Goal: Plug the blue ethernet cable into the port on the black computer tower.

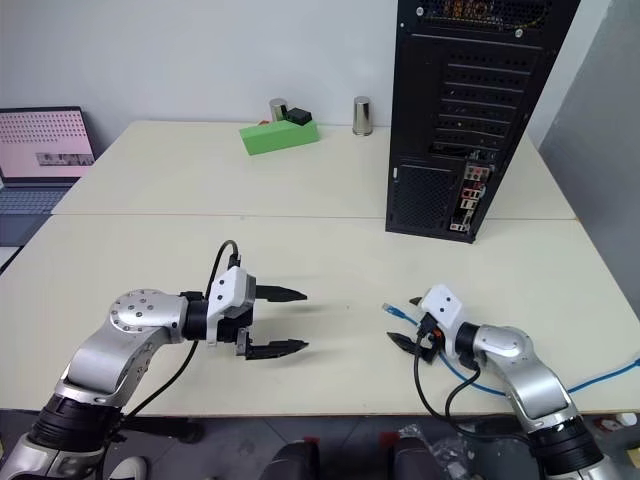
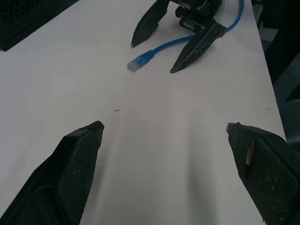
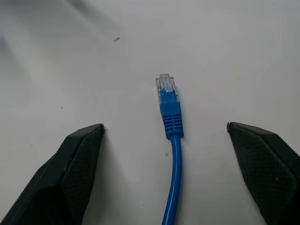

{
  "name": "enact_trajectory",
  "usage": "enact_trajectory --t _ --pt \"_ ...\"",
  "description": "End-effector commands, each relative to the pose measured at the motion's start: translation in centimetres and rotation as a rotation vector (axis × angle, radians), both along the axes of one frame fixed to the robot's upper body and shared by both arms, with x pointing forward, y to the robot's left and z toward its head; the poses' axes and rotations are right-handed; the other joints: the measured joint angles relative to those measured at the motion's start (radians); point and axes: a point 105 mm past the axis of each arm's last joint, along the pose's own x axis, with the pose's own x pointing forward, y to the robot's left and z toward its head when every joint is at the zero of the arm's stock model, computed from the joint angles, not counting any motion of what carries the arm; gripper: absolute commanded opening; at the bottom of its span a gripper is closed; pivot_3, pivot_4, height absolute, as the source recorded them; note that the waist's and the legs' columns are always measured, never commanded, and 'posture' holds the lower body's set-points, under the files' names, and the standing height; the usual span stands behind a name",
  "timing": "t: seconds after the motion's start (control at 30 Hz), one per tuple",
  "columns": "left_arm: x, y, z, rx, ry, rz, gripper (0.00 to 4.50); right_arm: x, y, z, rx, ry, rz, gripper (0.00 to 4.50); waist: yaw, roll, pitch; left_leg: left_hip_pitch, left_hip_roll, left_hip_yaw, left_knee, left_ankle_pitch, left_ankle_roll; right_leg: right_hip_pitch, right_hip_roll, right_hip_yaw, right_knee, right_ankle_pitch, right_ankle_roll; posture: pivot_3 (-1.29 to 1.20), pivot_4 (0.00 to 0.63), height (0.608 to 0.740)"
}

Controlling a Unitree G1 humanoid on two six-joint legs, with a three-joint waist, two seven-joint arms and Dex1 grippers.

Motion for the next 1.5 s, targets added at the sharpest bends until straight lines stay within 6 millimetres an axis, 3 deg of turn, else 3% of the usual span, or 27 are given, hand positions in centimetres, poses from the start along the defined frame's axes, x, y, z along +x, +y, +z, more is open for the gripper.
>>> enact_trajectory --t 0.03,0.33,0.57,0.7,0.8,1.1,1.13,1.17,1.5 --pt "0.1 -0.4 0.7 0.003 -0.038 -0.042 4.50 0.2 -0.5 -0.9 -0.012 0.046 -0.027 3.51 0.000 0.000 0.000 0.001 0.000 0.000 0.000 0.000 0.000 0.001 0.000 0.000 0.000 0.000 0.000 0.00 0.150 0.740" --pt "0.5 -1.2 0.2 0.036 -0.050 -0.114 4.50 0.5 -0.6 -1.0 -0.053 0.038 -0.017 1.58 0.000 0.000 0.000 0.002 0.000 0.000 0.000 0.000 0.000 0.002 0.000 0.000 0.000 0.000 0.000 0.00 0.150 0.740" --pt "2.3 -2.4 -0.8 0.072 -0.115 -0.141 4.50 0.2 1.1 1.5 -0.111 -0.102 0.094 0.11 -0.001 0.000 0.000 0.001 0.000 0.000 0.000 0.000 0.000 0.002 0.000 0.000 0.000 0.000 0.000 0.00 0.150 0.740" --pt "3.1 -4.0 -0.4 0.043 -0.138 -0.182 4.50 -1.2 3.5 3.7 -0.092 -0.131 0.220 0.11 0.001 0.000 0.000 0.001 0.000 0.000 0.000 0.000 0.000 0.001 0.000 0.000 0.000 0.000 0.000 0.00 0.150 0.740" --pt "3.3 -4.7 -0.4 0.047 -0.144 -0.220 4.50 -1.9 4.6 4.2 -0.087 -0.114 0.270 0.11 -0.001 0.000 0.000 0.001 -0.001 0.000 0.000 0.000 0.000 0.001 0.000 0.000 0.000 0.000 0.000 0.00 0.150 0.740" --pt "3.0 -5.7 -0.8 0.057 -0.130 -0.317 4.50 -2.5 5.8 4.9 -0.072 -0.101 0.306 0.11 0.001 0.000 0.000 0.001 -0.001 -0.001 0.000 0.000 0.000 0.001 0.000 -0.001 0.000 0.000 0.000 0.00 0.150 0.740" --pt "3.0 -5.7 -0.8 0.057 -0.130 -0.319 4.13 -2.5 5.8 4.9 -0.070 -0.102 0.307 0.11 0.001 0.000 0.000 0.001 -0.001 -0.001 0.000 0.000 0.000 0.001 0.000 -0.001 0.000 0.000 0.000 0.00 0.150 0.740" --pt "3.0 -5.8 -0.8 0.055 -0.124 -0.323 4.08 -2.6 5.9 5.0 -0.069 -0.102 0.308 0.11 0.000 0.000 0.000 0.001 -0.001 -0.001 0.000 0.000 0.000 0.001 0.000 -0.001 0.000 0.000 0.000 0.00 0.150 0.740" --pt "3.5 -6.1 -1.0 0.068 -0.130 -0.335 2.02 -2.8 6.3 5.6 -0.044 -0.101 0.315 0.09 0.000 0.000 0.000 0.000 -0.001 -0.001 0.000 0.000 0.000 0.001 0.000 -0.001 0.000 0.000 0.000 0.00 0.150 0.740"
